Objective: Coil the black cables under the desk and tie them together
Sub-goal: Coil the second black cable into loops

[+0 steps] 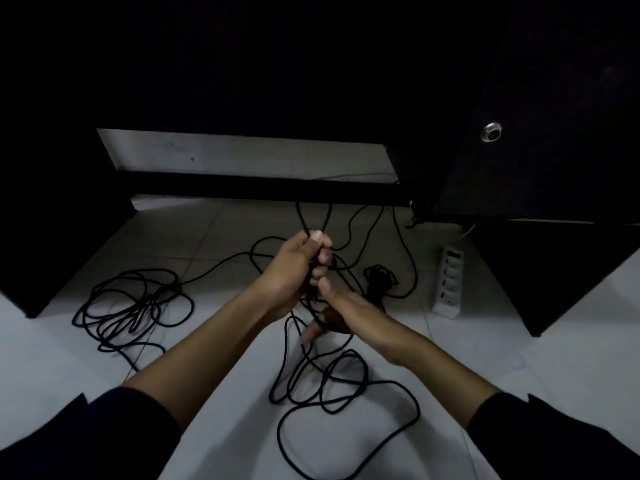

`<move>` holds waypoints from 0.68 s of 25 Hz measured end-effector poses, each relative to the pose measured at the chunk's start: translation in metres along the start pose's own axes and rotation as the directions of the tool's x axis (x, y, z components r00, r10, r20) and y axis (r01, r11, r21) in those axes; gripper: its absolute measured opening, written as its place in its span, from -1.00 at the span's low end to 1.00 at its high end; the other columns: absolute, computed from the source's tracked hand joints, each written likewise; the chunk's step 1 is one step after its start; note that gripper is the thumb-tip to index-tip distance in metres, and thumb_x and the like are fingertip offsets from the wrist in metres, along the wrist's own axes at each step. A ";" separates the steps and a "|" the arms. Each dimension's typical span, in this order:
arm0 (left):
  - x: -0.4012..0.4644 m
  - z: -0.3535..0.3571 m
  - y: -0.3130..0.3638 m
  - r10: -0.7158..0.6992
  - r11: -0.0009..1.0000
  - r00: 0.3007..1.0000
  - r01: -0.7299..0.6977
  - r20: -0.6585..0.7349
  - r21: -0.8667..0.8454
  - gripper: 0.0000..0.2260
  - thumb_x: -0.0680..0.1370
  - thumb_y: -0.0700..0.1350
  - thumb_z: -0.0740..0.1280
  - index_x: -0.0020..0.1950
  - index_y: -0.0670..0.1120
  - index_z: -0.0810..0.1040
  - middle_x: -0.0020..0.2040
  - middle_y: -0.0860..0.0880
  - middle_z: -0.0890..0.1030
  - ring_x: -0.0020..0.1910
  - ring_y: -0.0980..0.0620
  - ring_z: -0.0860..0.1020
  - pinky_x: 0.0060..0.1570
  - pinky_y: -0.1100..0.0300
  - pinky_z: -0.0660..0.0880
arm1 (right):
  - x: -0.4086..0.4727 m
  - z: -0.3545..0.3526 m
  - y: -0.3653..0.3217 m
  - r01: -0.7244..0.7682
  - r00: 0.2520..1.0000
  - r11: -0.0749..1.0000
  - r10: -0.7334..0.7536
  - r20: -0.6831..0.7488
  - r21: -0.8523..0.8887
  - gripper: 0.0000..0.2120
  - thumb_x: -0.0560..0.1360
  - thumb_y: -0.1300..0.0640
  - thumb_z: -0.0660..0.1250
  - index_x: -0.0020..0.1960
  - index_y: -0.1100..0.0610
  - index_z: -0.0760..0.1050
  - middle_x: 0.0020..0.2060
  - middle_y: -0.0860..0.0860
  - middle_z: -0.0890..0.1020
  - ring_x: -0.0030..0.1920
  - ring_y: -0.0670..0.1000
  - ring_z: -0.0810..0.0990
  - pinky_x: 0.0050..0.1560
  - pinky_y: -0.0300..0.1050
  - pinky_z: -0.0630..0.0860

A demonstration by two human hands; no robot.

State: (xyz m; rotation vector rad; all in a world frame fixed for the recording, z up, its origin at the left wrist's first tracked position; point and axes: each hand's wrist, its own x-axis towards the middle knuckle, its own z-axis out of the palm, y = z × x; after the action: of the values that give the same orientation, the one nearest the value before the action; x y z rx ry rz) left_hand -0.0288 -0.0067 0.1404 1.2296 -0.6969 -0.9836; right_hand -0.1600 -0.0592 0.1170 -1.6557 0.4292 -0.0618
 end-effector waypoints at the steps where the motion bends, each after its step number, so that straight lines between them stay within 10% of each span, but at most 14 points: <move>1: 0.000 -0.002 0.000 0.003 1.000 1.000 -0.003 -0.013 -0.010 -0.78 0.69 -0.09 0.04 -0.07 -0.11 0.39 -0.35 0.01 0.33 -0.54 0.17 0.24 -0.55 0.35 0.21 | -0.002 -0.001 0.004 -0.013 1.000 0.999 0.014 0.025 -0.045 -0.54 0.58 -0.26 0.03 0.17 0.03 0.47 -0.25 0.11 0.69 -0.16 0.00 0.68 0.12 -0.13 0.51; 6: 0.000 -0.018 0.005 -0.032 0.987 0.997 0.043 -0.075 0.155 -0.77 0.69 -0.06 0.05 -0.04 -0.10 0.42 -0.36 0.04 0.34 -0.53 0.18 0.23 -0.56 0.36 0.16 | -0.004 -0.028 0.025 0.012 0.999 0.912 -0.026 -0.029 -0.409 -0.64 0.50 -0.12 0.37 -0.14 0.20 0.57 -0.36 0.02 0.57 -0.31 -0.08 0.54 -0.17 -0.15 0.50; 17: -0.007 -0.017 -0.001 -0.148 0.907 0.989 0.135 0.003 0.398 -0.76 0.69 -0.07 0.06 -0.03 -0.15 0.44 -0.19 -0.06 0.53 -0.31 0.07 0.47 -0.31 0.26 0.47 | 0.012 -0.046 -0.006 0.160 0.880 0.746 -0.405 -0.249 -0.647 -0.84 0.45 0.06 0.46 -0.07 0.06 0.51 -0.17 -0.07 0.60 -0.14 -0.14 0.55 -0.17 -0.32 0.42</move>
State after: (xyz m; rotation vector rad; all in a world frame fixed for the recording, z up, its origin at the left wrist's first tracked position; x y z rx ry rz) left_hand -0.0176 0.0069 0.1358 1.6421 -0.8720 -1.0131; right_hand -0.1606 -0.1061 0.1262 -2.3674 0.5082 -0.5360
